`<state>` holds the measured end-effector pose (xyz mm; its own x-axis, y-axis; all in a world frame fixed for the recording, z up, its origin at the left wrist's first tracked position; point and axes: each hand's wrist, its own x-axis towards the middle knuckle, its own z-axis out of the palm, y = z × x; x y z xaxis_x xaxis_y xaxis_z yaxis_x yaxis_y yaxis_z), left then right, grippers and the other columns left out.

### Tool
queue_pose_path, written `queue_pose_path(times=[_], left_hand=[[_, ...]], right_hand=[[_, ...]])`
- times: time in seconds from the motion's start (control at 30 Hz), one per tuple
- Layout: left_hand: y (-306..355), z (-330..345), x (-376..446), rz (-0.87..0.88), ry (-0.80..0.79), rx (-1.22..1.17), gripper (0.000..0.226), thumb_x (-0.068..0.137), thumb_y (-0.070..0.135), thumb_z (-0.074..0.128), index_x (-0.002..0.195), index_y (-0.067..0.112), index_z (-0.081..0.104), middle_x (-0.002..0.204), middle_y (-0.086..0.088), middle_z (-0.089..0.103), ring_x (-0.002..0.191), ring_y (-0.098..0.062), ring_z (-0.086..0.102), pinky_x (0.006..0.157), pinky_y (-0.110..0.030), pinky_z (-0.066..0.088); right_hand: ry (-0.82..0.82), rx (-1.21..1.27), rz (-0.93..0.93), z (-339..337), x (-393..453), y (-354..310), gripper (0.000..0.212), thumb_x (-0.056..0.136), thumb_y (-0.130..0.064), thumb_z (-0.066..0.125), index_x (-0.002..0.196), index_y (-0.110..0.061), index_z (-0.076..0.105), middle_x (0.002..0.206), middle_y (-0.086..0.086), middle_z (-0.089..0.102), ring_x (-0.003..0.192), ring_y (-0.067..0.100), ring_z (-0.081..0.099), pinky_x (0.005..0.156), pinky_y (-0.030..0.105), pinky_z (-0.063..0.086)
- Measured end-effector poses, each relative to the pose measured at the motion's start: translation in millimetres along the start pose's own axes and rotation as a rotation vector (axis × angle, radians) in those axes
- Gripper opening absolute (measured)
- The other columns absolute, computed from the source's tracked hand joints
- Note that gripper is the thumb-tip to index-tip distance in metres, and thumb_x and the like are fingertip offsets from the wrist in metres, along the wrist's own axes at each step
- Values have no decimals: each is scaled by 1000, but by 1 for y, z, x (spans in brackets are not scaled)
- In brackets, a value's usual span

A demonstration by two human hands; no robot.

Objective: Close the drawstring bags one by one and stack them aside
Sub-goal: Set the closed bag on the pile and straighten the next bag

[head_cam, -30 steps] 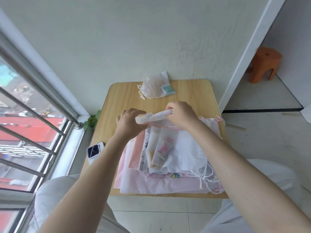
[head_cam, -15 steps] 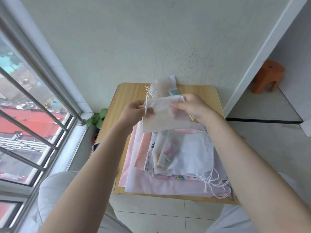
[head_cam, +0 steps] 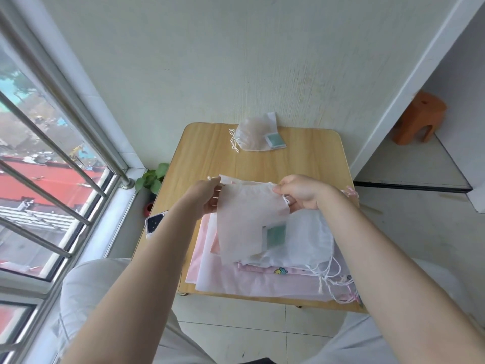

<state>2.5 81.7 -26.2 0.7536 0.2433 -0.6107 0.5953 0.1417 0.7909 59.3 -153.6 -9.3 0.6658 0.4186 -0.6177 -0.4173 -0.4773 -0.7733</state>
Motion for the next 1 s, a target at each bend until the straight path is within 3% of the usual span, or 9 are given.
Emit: queue_pose_path(times=[0.2, 0.3, 0.43, 0.57, 0.63, 0.7, 0.83, 0.93, 1.0], left_hand=[[-22, -7, 12, 25, 130, -190, 19, 89, 25, 71, 91, 7, 74, 85, -4, 72, 70, -17, 66, 65, -27, 53], [-24, -7, 12, 92, 77, -338, 25, 93, 30, 65, 97, 7, 74, 92, -3, 73, 81, -17, 66, 71, -25, 52], [-22, -2, 15, 92, 0, -389, 35, 102, 36, 48, 80, 16, 66, 86, 2, 71, 73, -11, 63, 70, -25, 47], [-21, 3, 13, 59, 22, -415, 40, 102, 32, 45, 66, 17, 49, 67, 1, 63, 56, -11, 58, 57, -25, 43], [-22, 3, 13, 30, 20, -478, 40, 101, 32, 48, 64, 17, 47, 66, -1, 60, 59, -15, 56, 59, -27, 44], [-25, 3, 13, 13, -31, -648, 42, 99, 29, 50, 60, 15, 45, 68, -5, 58, 67, -20, 56, 64, -30, 49], [-20, 6, 7, 63, -88, -962, 42, 97, 20, 50, 57, 12, 42, 57, -7, 49, 63, -26, 61, 80, -39, 53], [-13, 10, 5, 44, -37, -937, 40, 98, 21, 49, 60, 14, 39, 50, 1, 31, 42, -16, 39, 59, -29, 47], [-13, 11, 6, 40, 5, -728, 39, 98, 23, 50, 61, 15, 41, 49, 4, 26, 40, -14, 25, 44, -23, 32]], right_hand=[[111, -37, 25, 5, 6, 17, 19, 100, -17, 50, 87, -6, 59, 71, 9, 58, 56, 22, 56, 58, 32, 54], [259, 88, -6, 8, 12, 18, 29, 98, -22, 52, 74, -7, 56, 67, 9, 54, 53, 22, 56, 59, 32, 52], [423, 506, -85, 11, 21, 11, 27, 92, -23, 64, 70, -11, 53, 72, 8, 60, 57, 19, 62, 57, 29, 54], [317, 1123, -167, 12, 21, 4, 28, 91, -13, 62, 72, -12, 42, 90, 16, 67, 82, 29, 70, 78, 40, 57], [299, 1260, -201, 14, 20, 3, 30, 92, -12, 60, 70, -14, 40, 78, 12, 65, 73, 28, 71, 72, 40, 57], [291, 1327, -211, 17, 20, 3, 36, 94, -15, 57, 64, -15, 37, 56, 3, 48, 49, 17, 55, 63, 34, 53], [332, 1104, -106, 20, 25, 7, 16, 97, -18, 52, 82, -16, 48, 47, -5, 22, 36, 9, 21, 38, 21, 22], [459, 781, -57, 21, 29, 13, 16, 92, -13, 58, 80, -17, 48, 47, -5, 22, 32, 8, 19, 35, 18, 16], [561, 515, -55, 23, 30, 14, 27, 89, -11, 60, 71, -18, 41, 50, -4, 27, 31, 10, 26, 35, 16, 20]])
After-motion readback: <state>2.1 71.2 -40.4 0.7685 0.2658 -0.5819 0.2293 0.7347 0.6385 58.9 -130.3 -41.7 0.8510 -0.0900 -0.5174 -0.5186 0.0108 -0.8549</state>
